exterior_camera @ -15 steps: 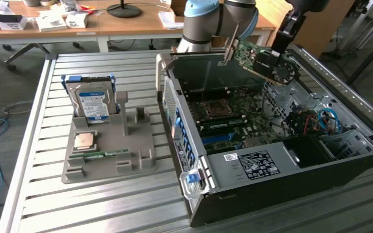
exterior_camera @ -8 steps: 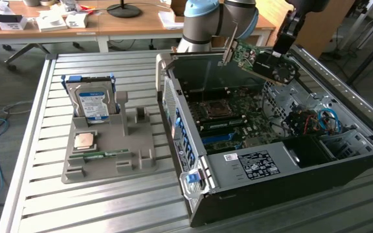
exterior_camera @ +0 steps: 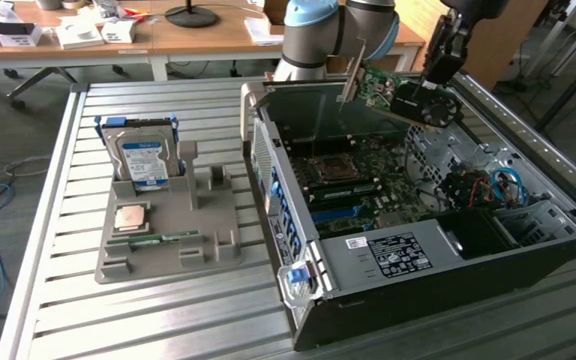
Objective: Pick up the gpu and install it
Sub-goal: 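Insert the gpu into the slot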
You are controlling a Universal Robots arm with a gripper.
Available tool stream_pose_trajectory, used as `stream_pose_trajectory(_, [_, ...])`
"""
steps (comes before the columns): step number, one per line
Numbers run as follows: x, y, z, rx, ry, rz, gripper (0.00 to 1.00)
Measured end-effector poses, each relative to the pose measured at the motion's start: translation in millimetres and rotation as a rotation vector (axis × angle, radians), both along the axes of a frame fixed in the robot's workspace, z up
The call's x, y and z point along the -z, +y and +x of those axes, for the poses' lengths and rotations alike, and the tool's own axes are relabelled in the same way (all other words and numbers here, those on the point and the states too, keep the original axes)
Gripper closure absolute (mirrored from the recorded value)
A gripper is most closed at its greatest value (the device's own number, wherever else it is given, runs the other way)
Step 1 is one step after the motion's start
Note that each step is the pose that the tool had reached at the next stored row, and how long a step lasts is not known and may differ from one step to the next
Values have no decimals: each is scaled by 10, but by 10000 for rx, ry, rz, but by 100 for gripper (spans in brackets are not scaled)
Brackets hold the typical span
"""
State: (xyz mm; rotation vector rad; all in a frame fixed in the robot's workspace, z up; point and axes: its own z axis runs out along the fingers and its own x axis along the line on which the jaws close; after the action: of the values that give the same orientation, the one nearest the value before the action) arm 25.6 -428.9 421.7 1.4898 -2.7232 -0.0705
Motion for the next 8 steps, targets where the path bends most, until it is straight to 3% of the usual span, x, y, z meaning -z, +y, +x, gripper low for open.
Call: stream_pose_trajectory(8, [1, 0, 0, -1466, 0, 0, 74])
